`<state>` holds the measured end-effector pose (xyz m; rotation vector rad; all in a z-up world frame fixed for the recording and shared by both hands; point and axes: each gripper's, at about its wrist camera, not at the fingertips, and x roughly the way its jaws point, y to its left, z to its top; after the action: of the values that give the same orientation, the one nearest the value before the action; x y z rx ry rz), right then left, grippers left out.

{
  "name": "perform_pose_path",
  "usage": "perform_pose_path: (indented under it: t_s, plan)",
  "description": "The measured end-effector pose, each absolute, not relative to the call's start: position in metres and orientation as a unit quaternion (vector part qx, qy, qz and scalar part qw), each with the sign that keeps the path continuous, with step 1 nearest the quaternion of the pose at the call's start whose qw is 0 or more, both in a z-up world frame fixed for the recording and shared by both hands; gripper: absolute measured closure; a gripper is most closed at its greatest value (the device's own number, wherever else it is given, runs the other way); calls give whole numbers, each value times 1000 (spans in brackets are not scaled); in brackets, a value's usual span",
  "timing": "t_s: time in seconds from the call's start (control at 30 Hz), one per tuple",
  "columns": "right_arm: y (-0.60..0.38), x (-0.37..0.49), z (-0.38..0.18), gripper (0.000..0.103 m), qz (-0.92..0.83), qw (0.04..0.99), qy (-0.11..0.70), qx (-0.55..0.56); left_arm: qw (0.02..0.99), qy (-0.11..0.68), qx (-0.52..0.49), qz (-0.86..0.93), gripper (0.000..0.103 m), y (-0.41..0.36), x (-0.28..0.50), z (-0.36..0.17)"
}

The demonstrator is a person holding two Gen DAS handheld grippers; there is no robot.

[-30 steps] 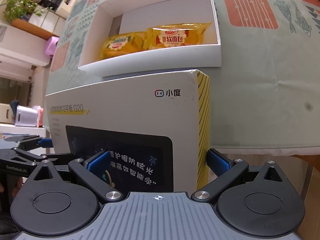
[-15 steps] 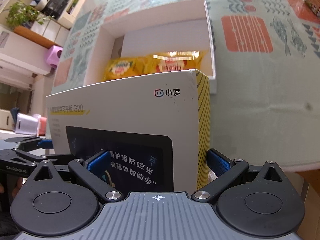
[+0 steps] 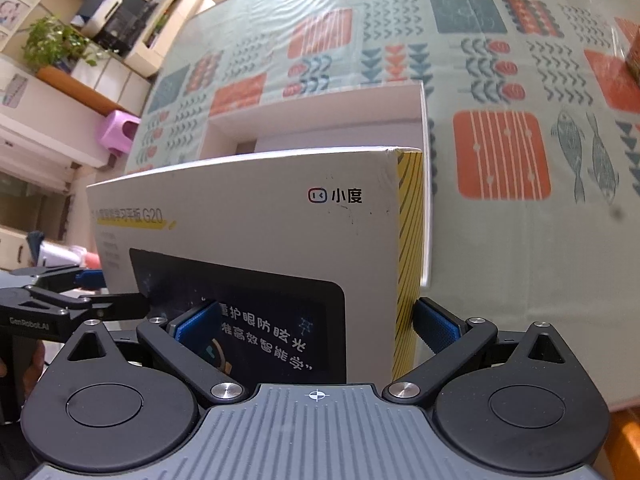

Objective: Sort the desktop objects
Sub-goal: 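Carry the tablet box with both tools over the white box, lowering it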

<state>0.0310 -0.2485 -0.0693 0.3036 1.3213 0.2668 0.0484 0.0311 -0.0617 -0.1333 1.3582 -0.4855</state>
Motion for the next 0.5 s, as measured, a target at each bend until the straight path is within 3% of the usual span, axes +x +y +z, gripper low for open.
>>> perform_pose_path:
  t_s: [0.5]
  plan:
    - [-254,96,-74,0,130,768,615,120,749,624,-82,-206,0,26,100,-73]
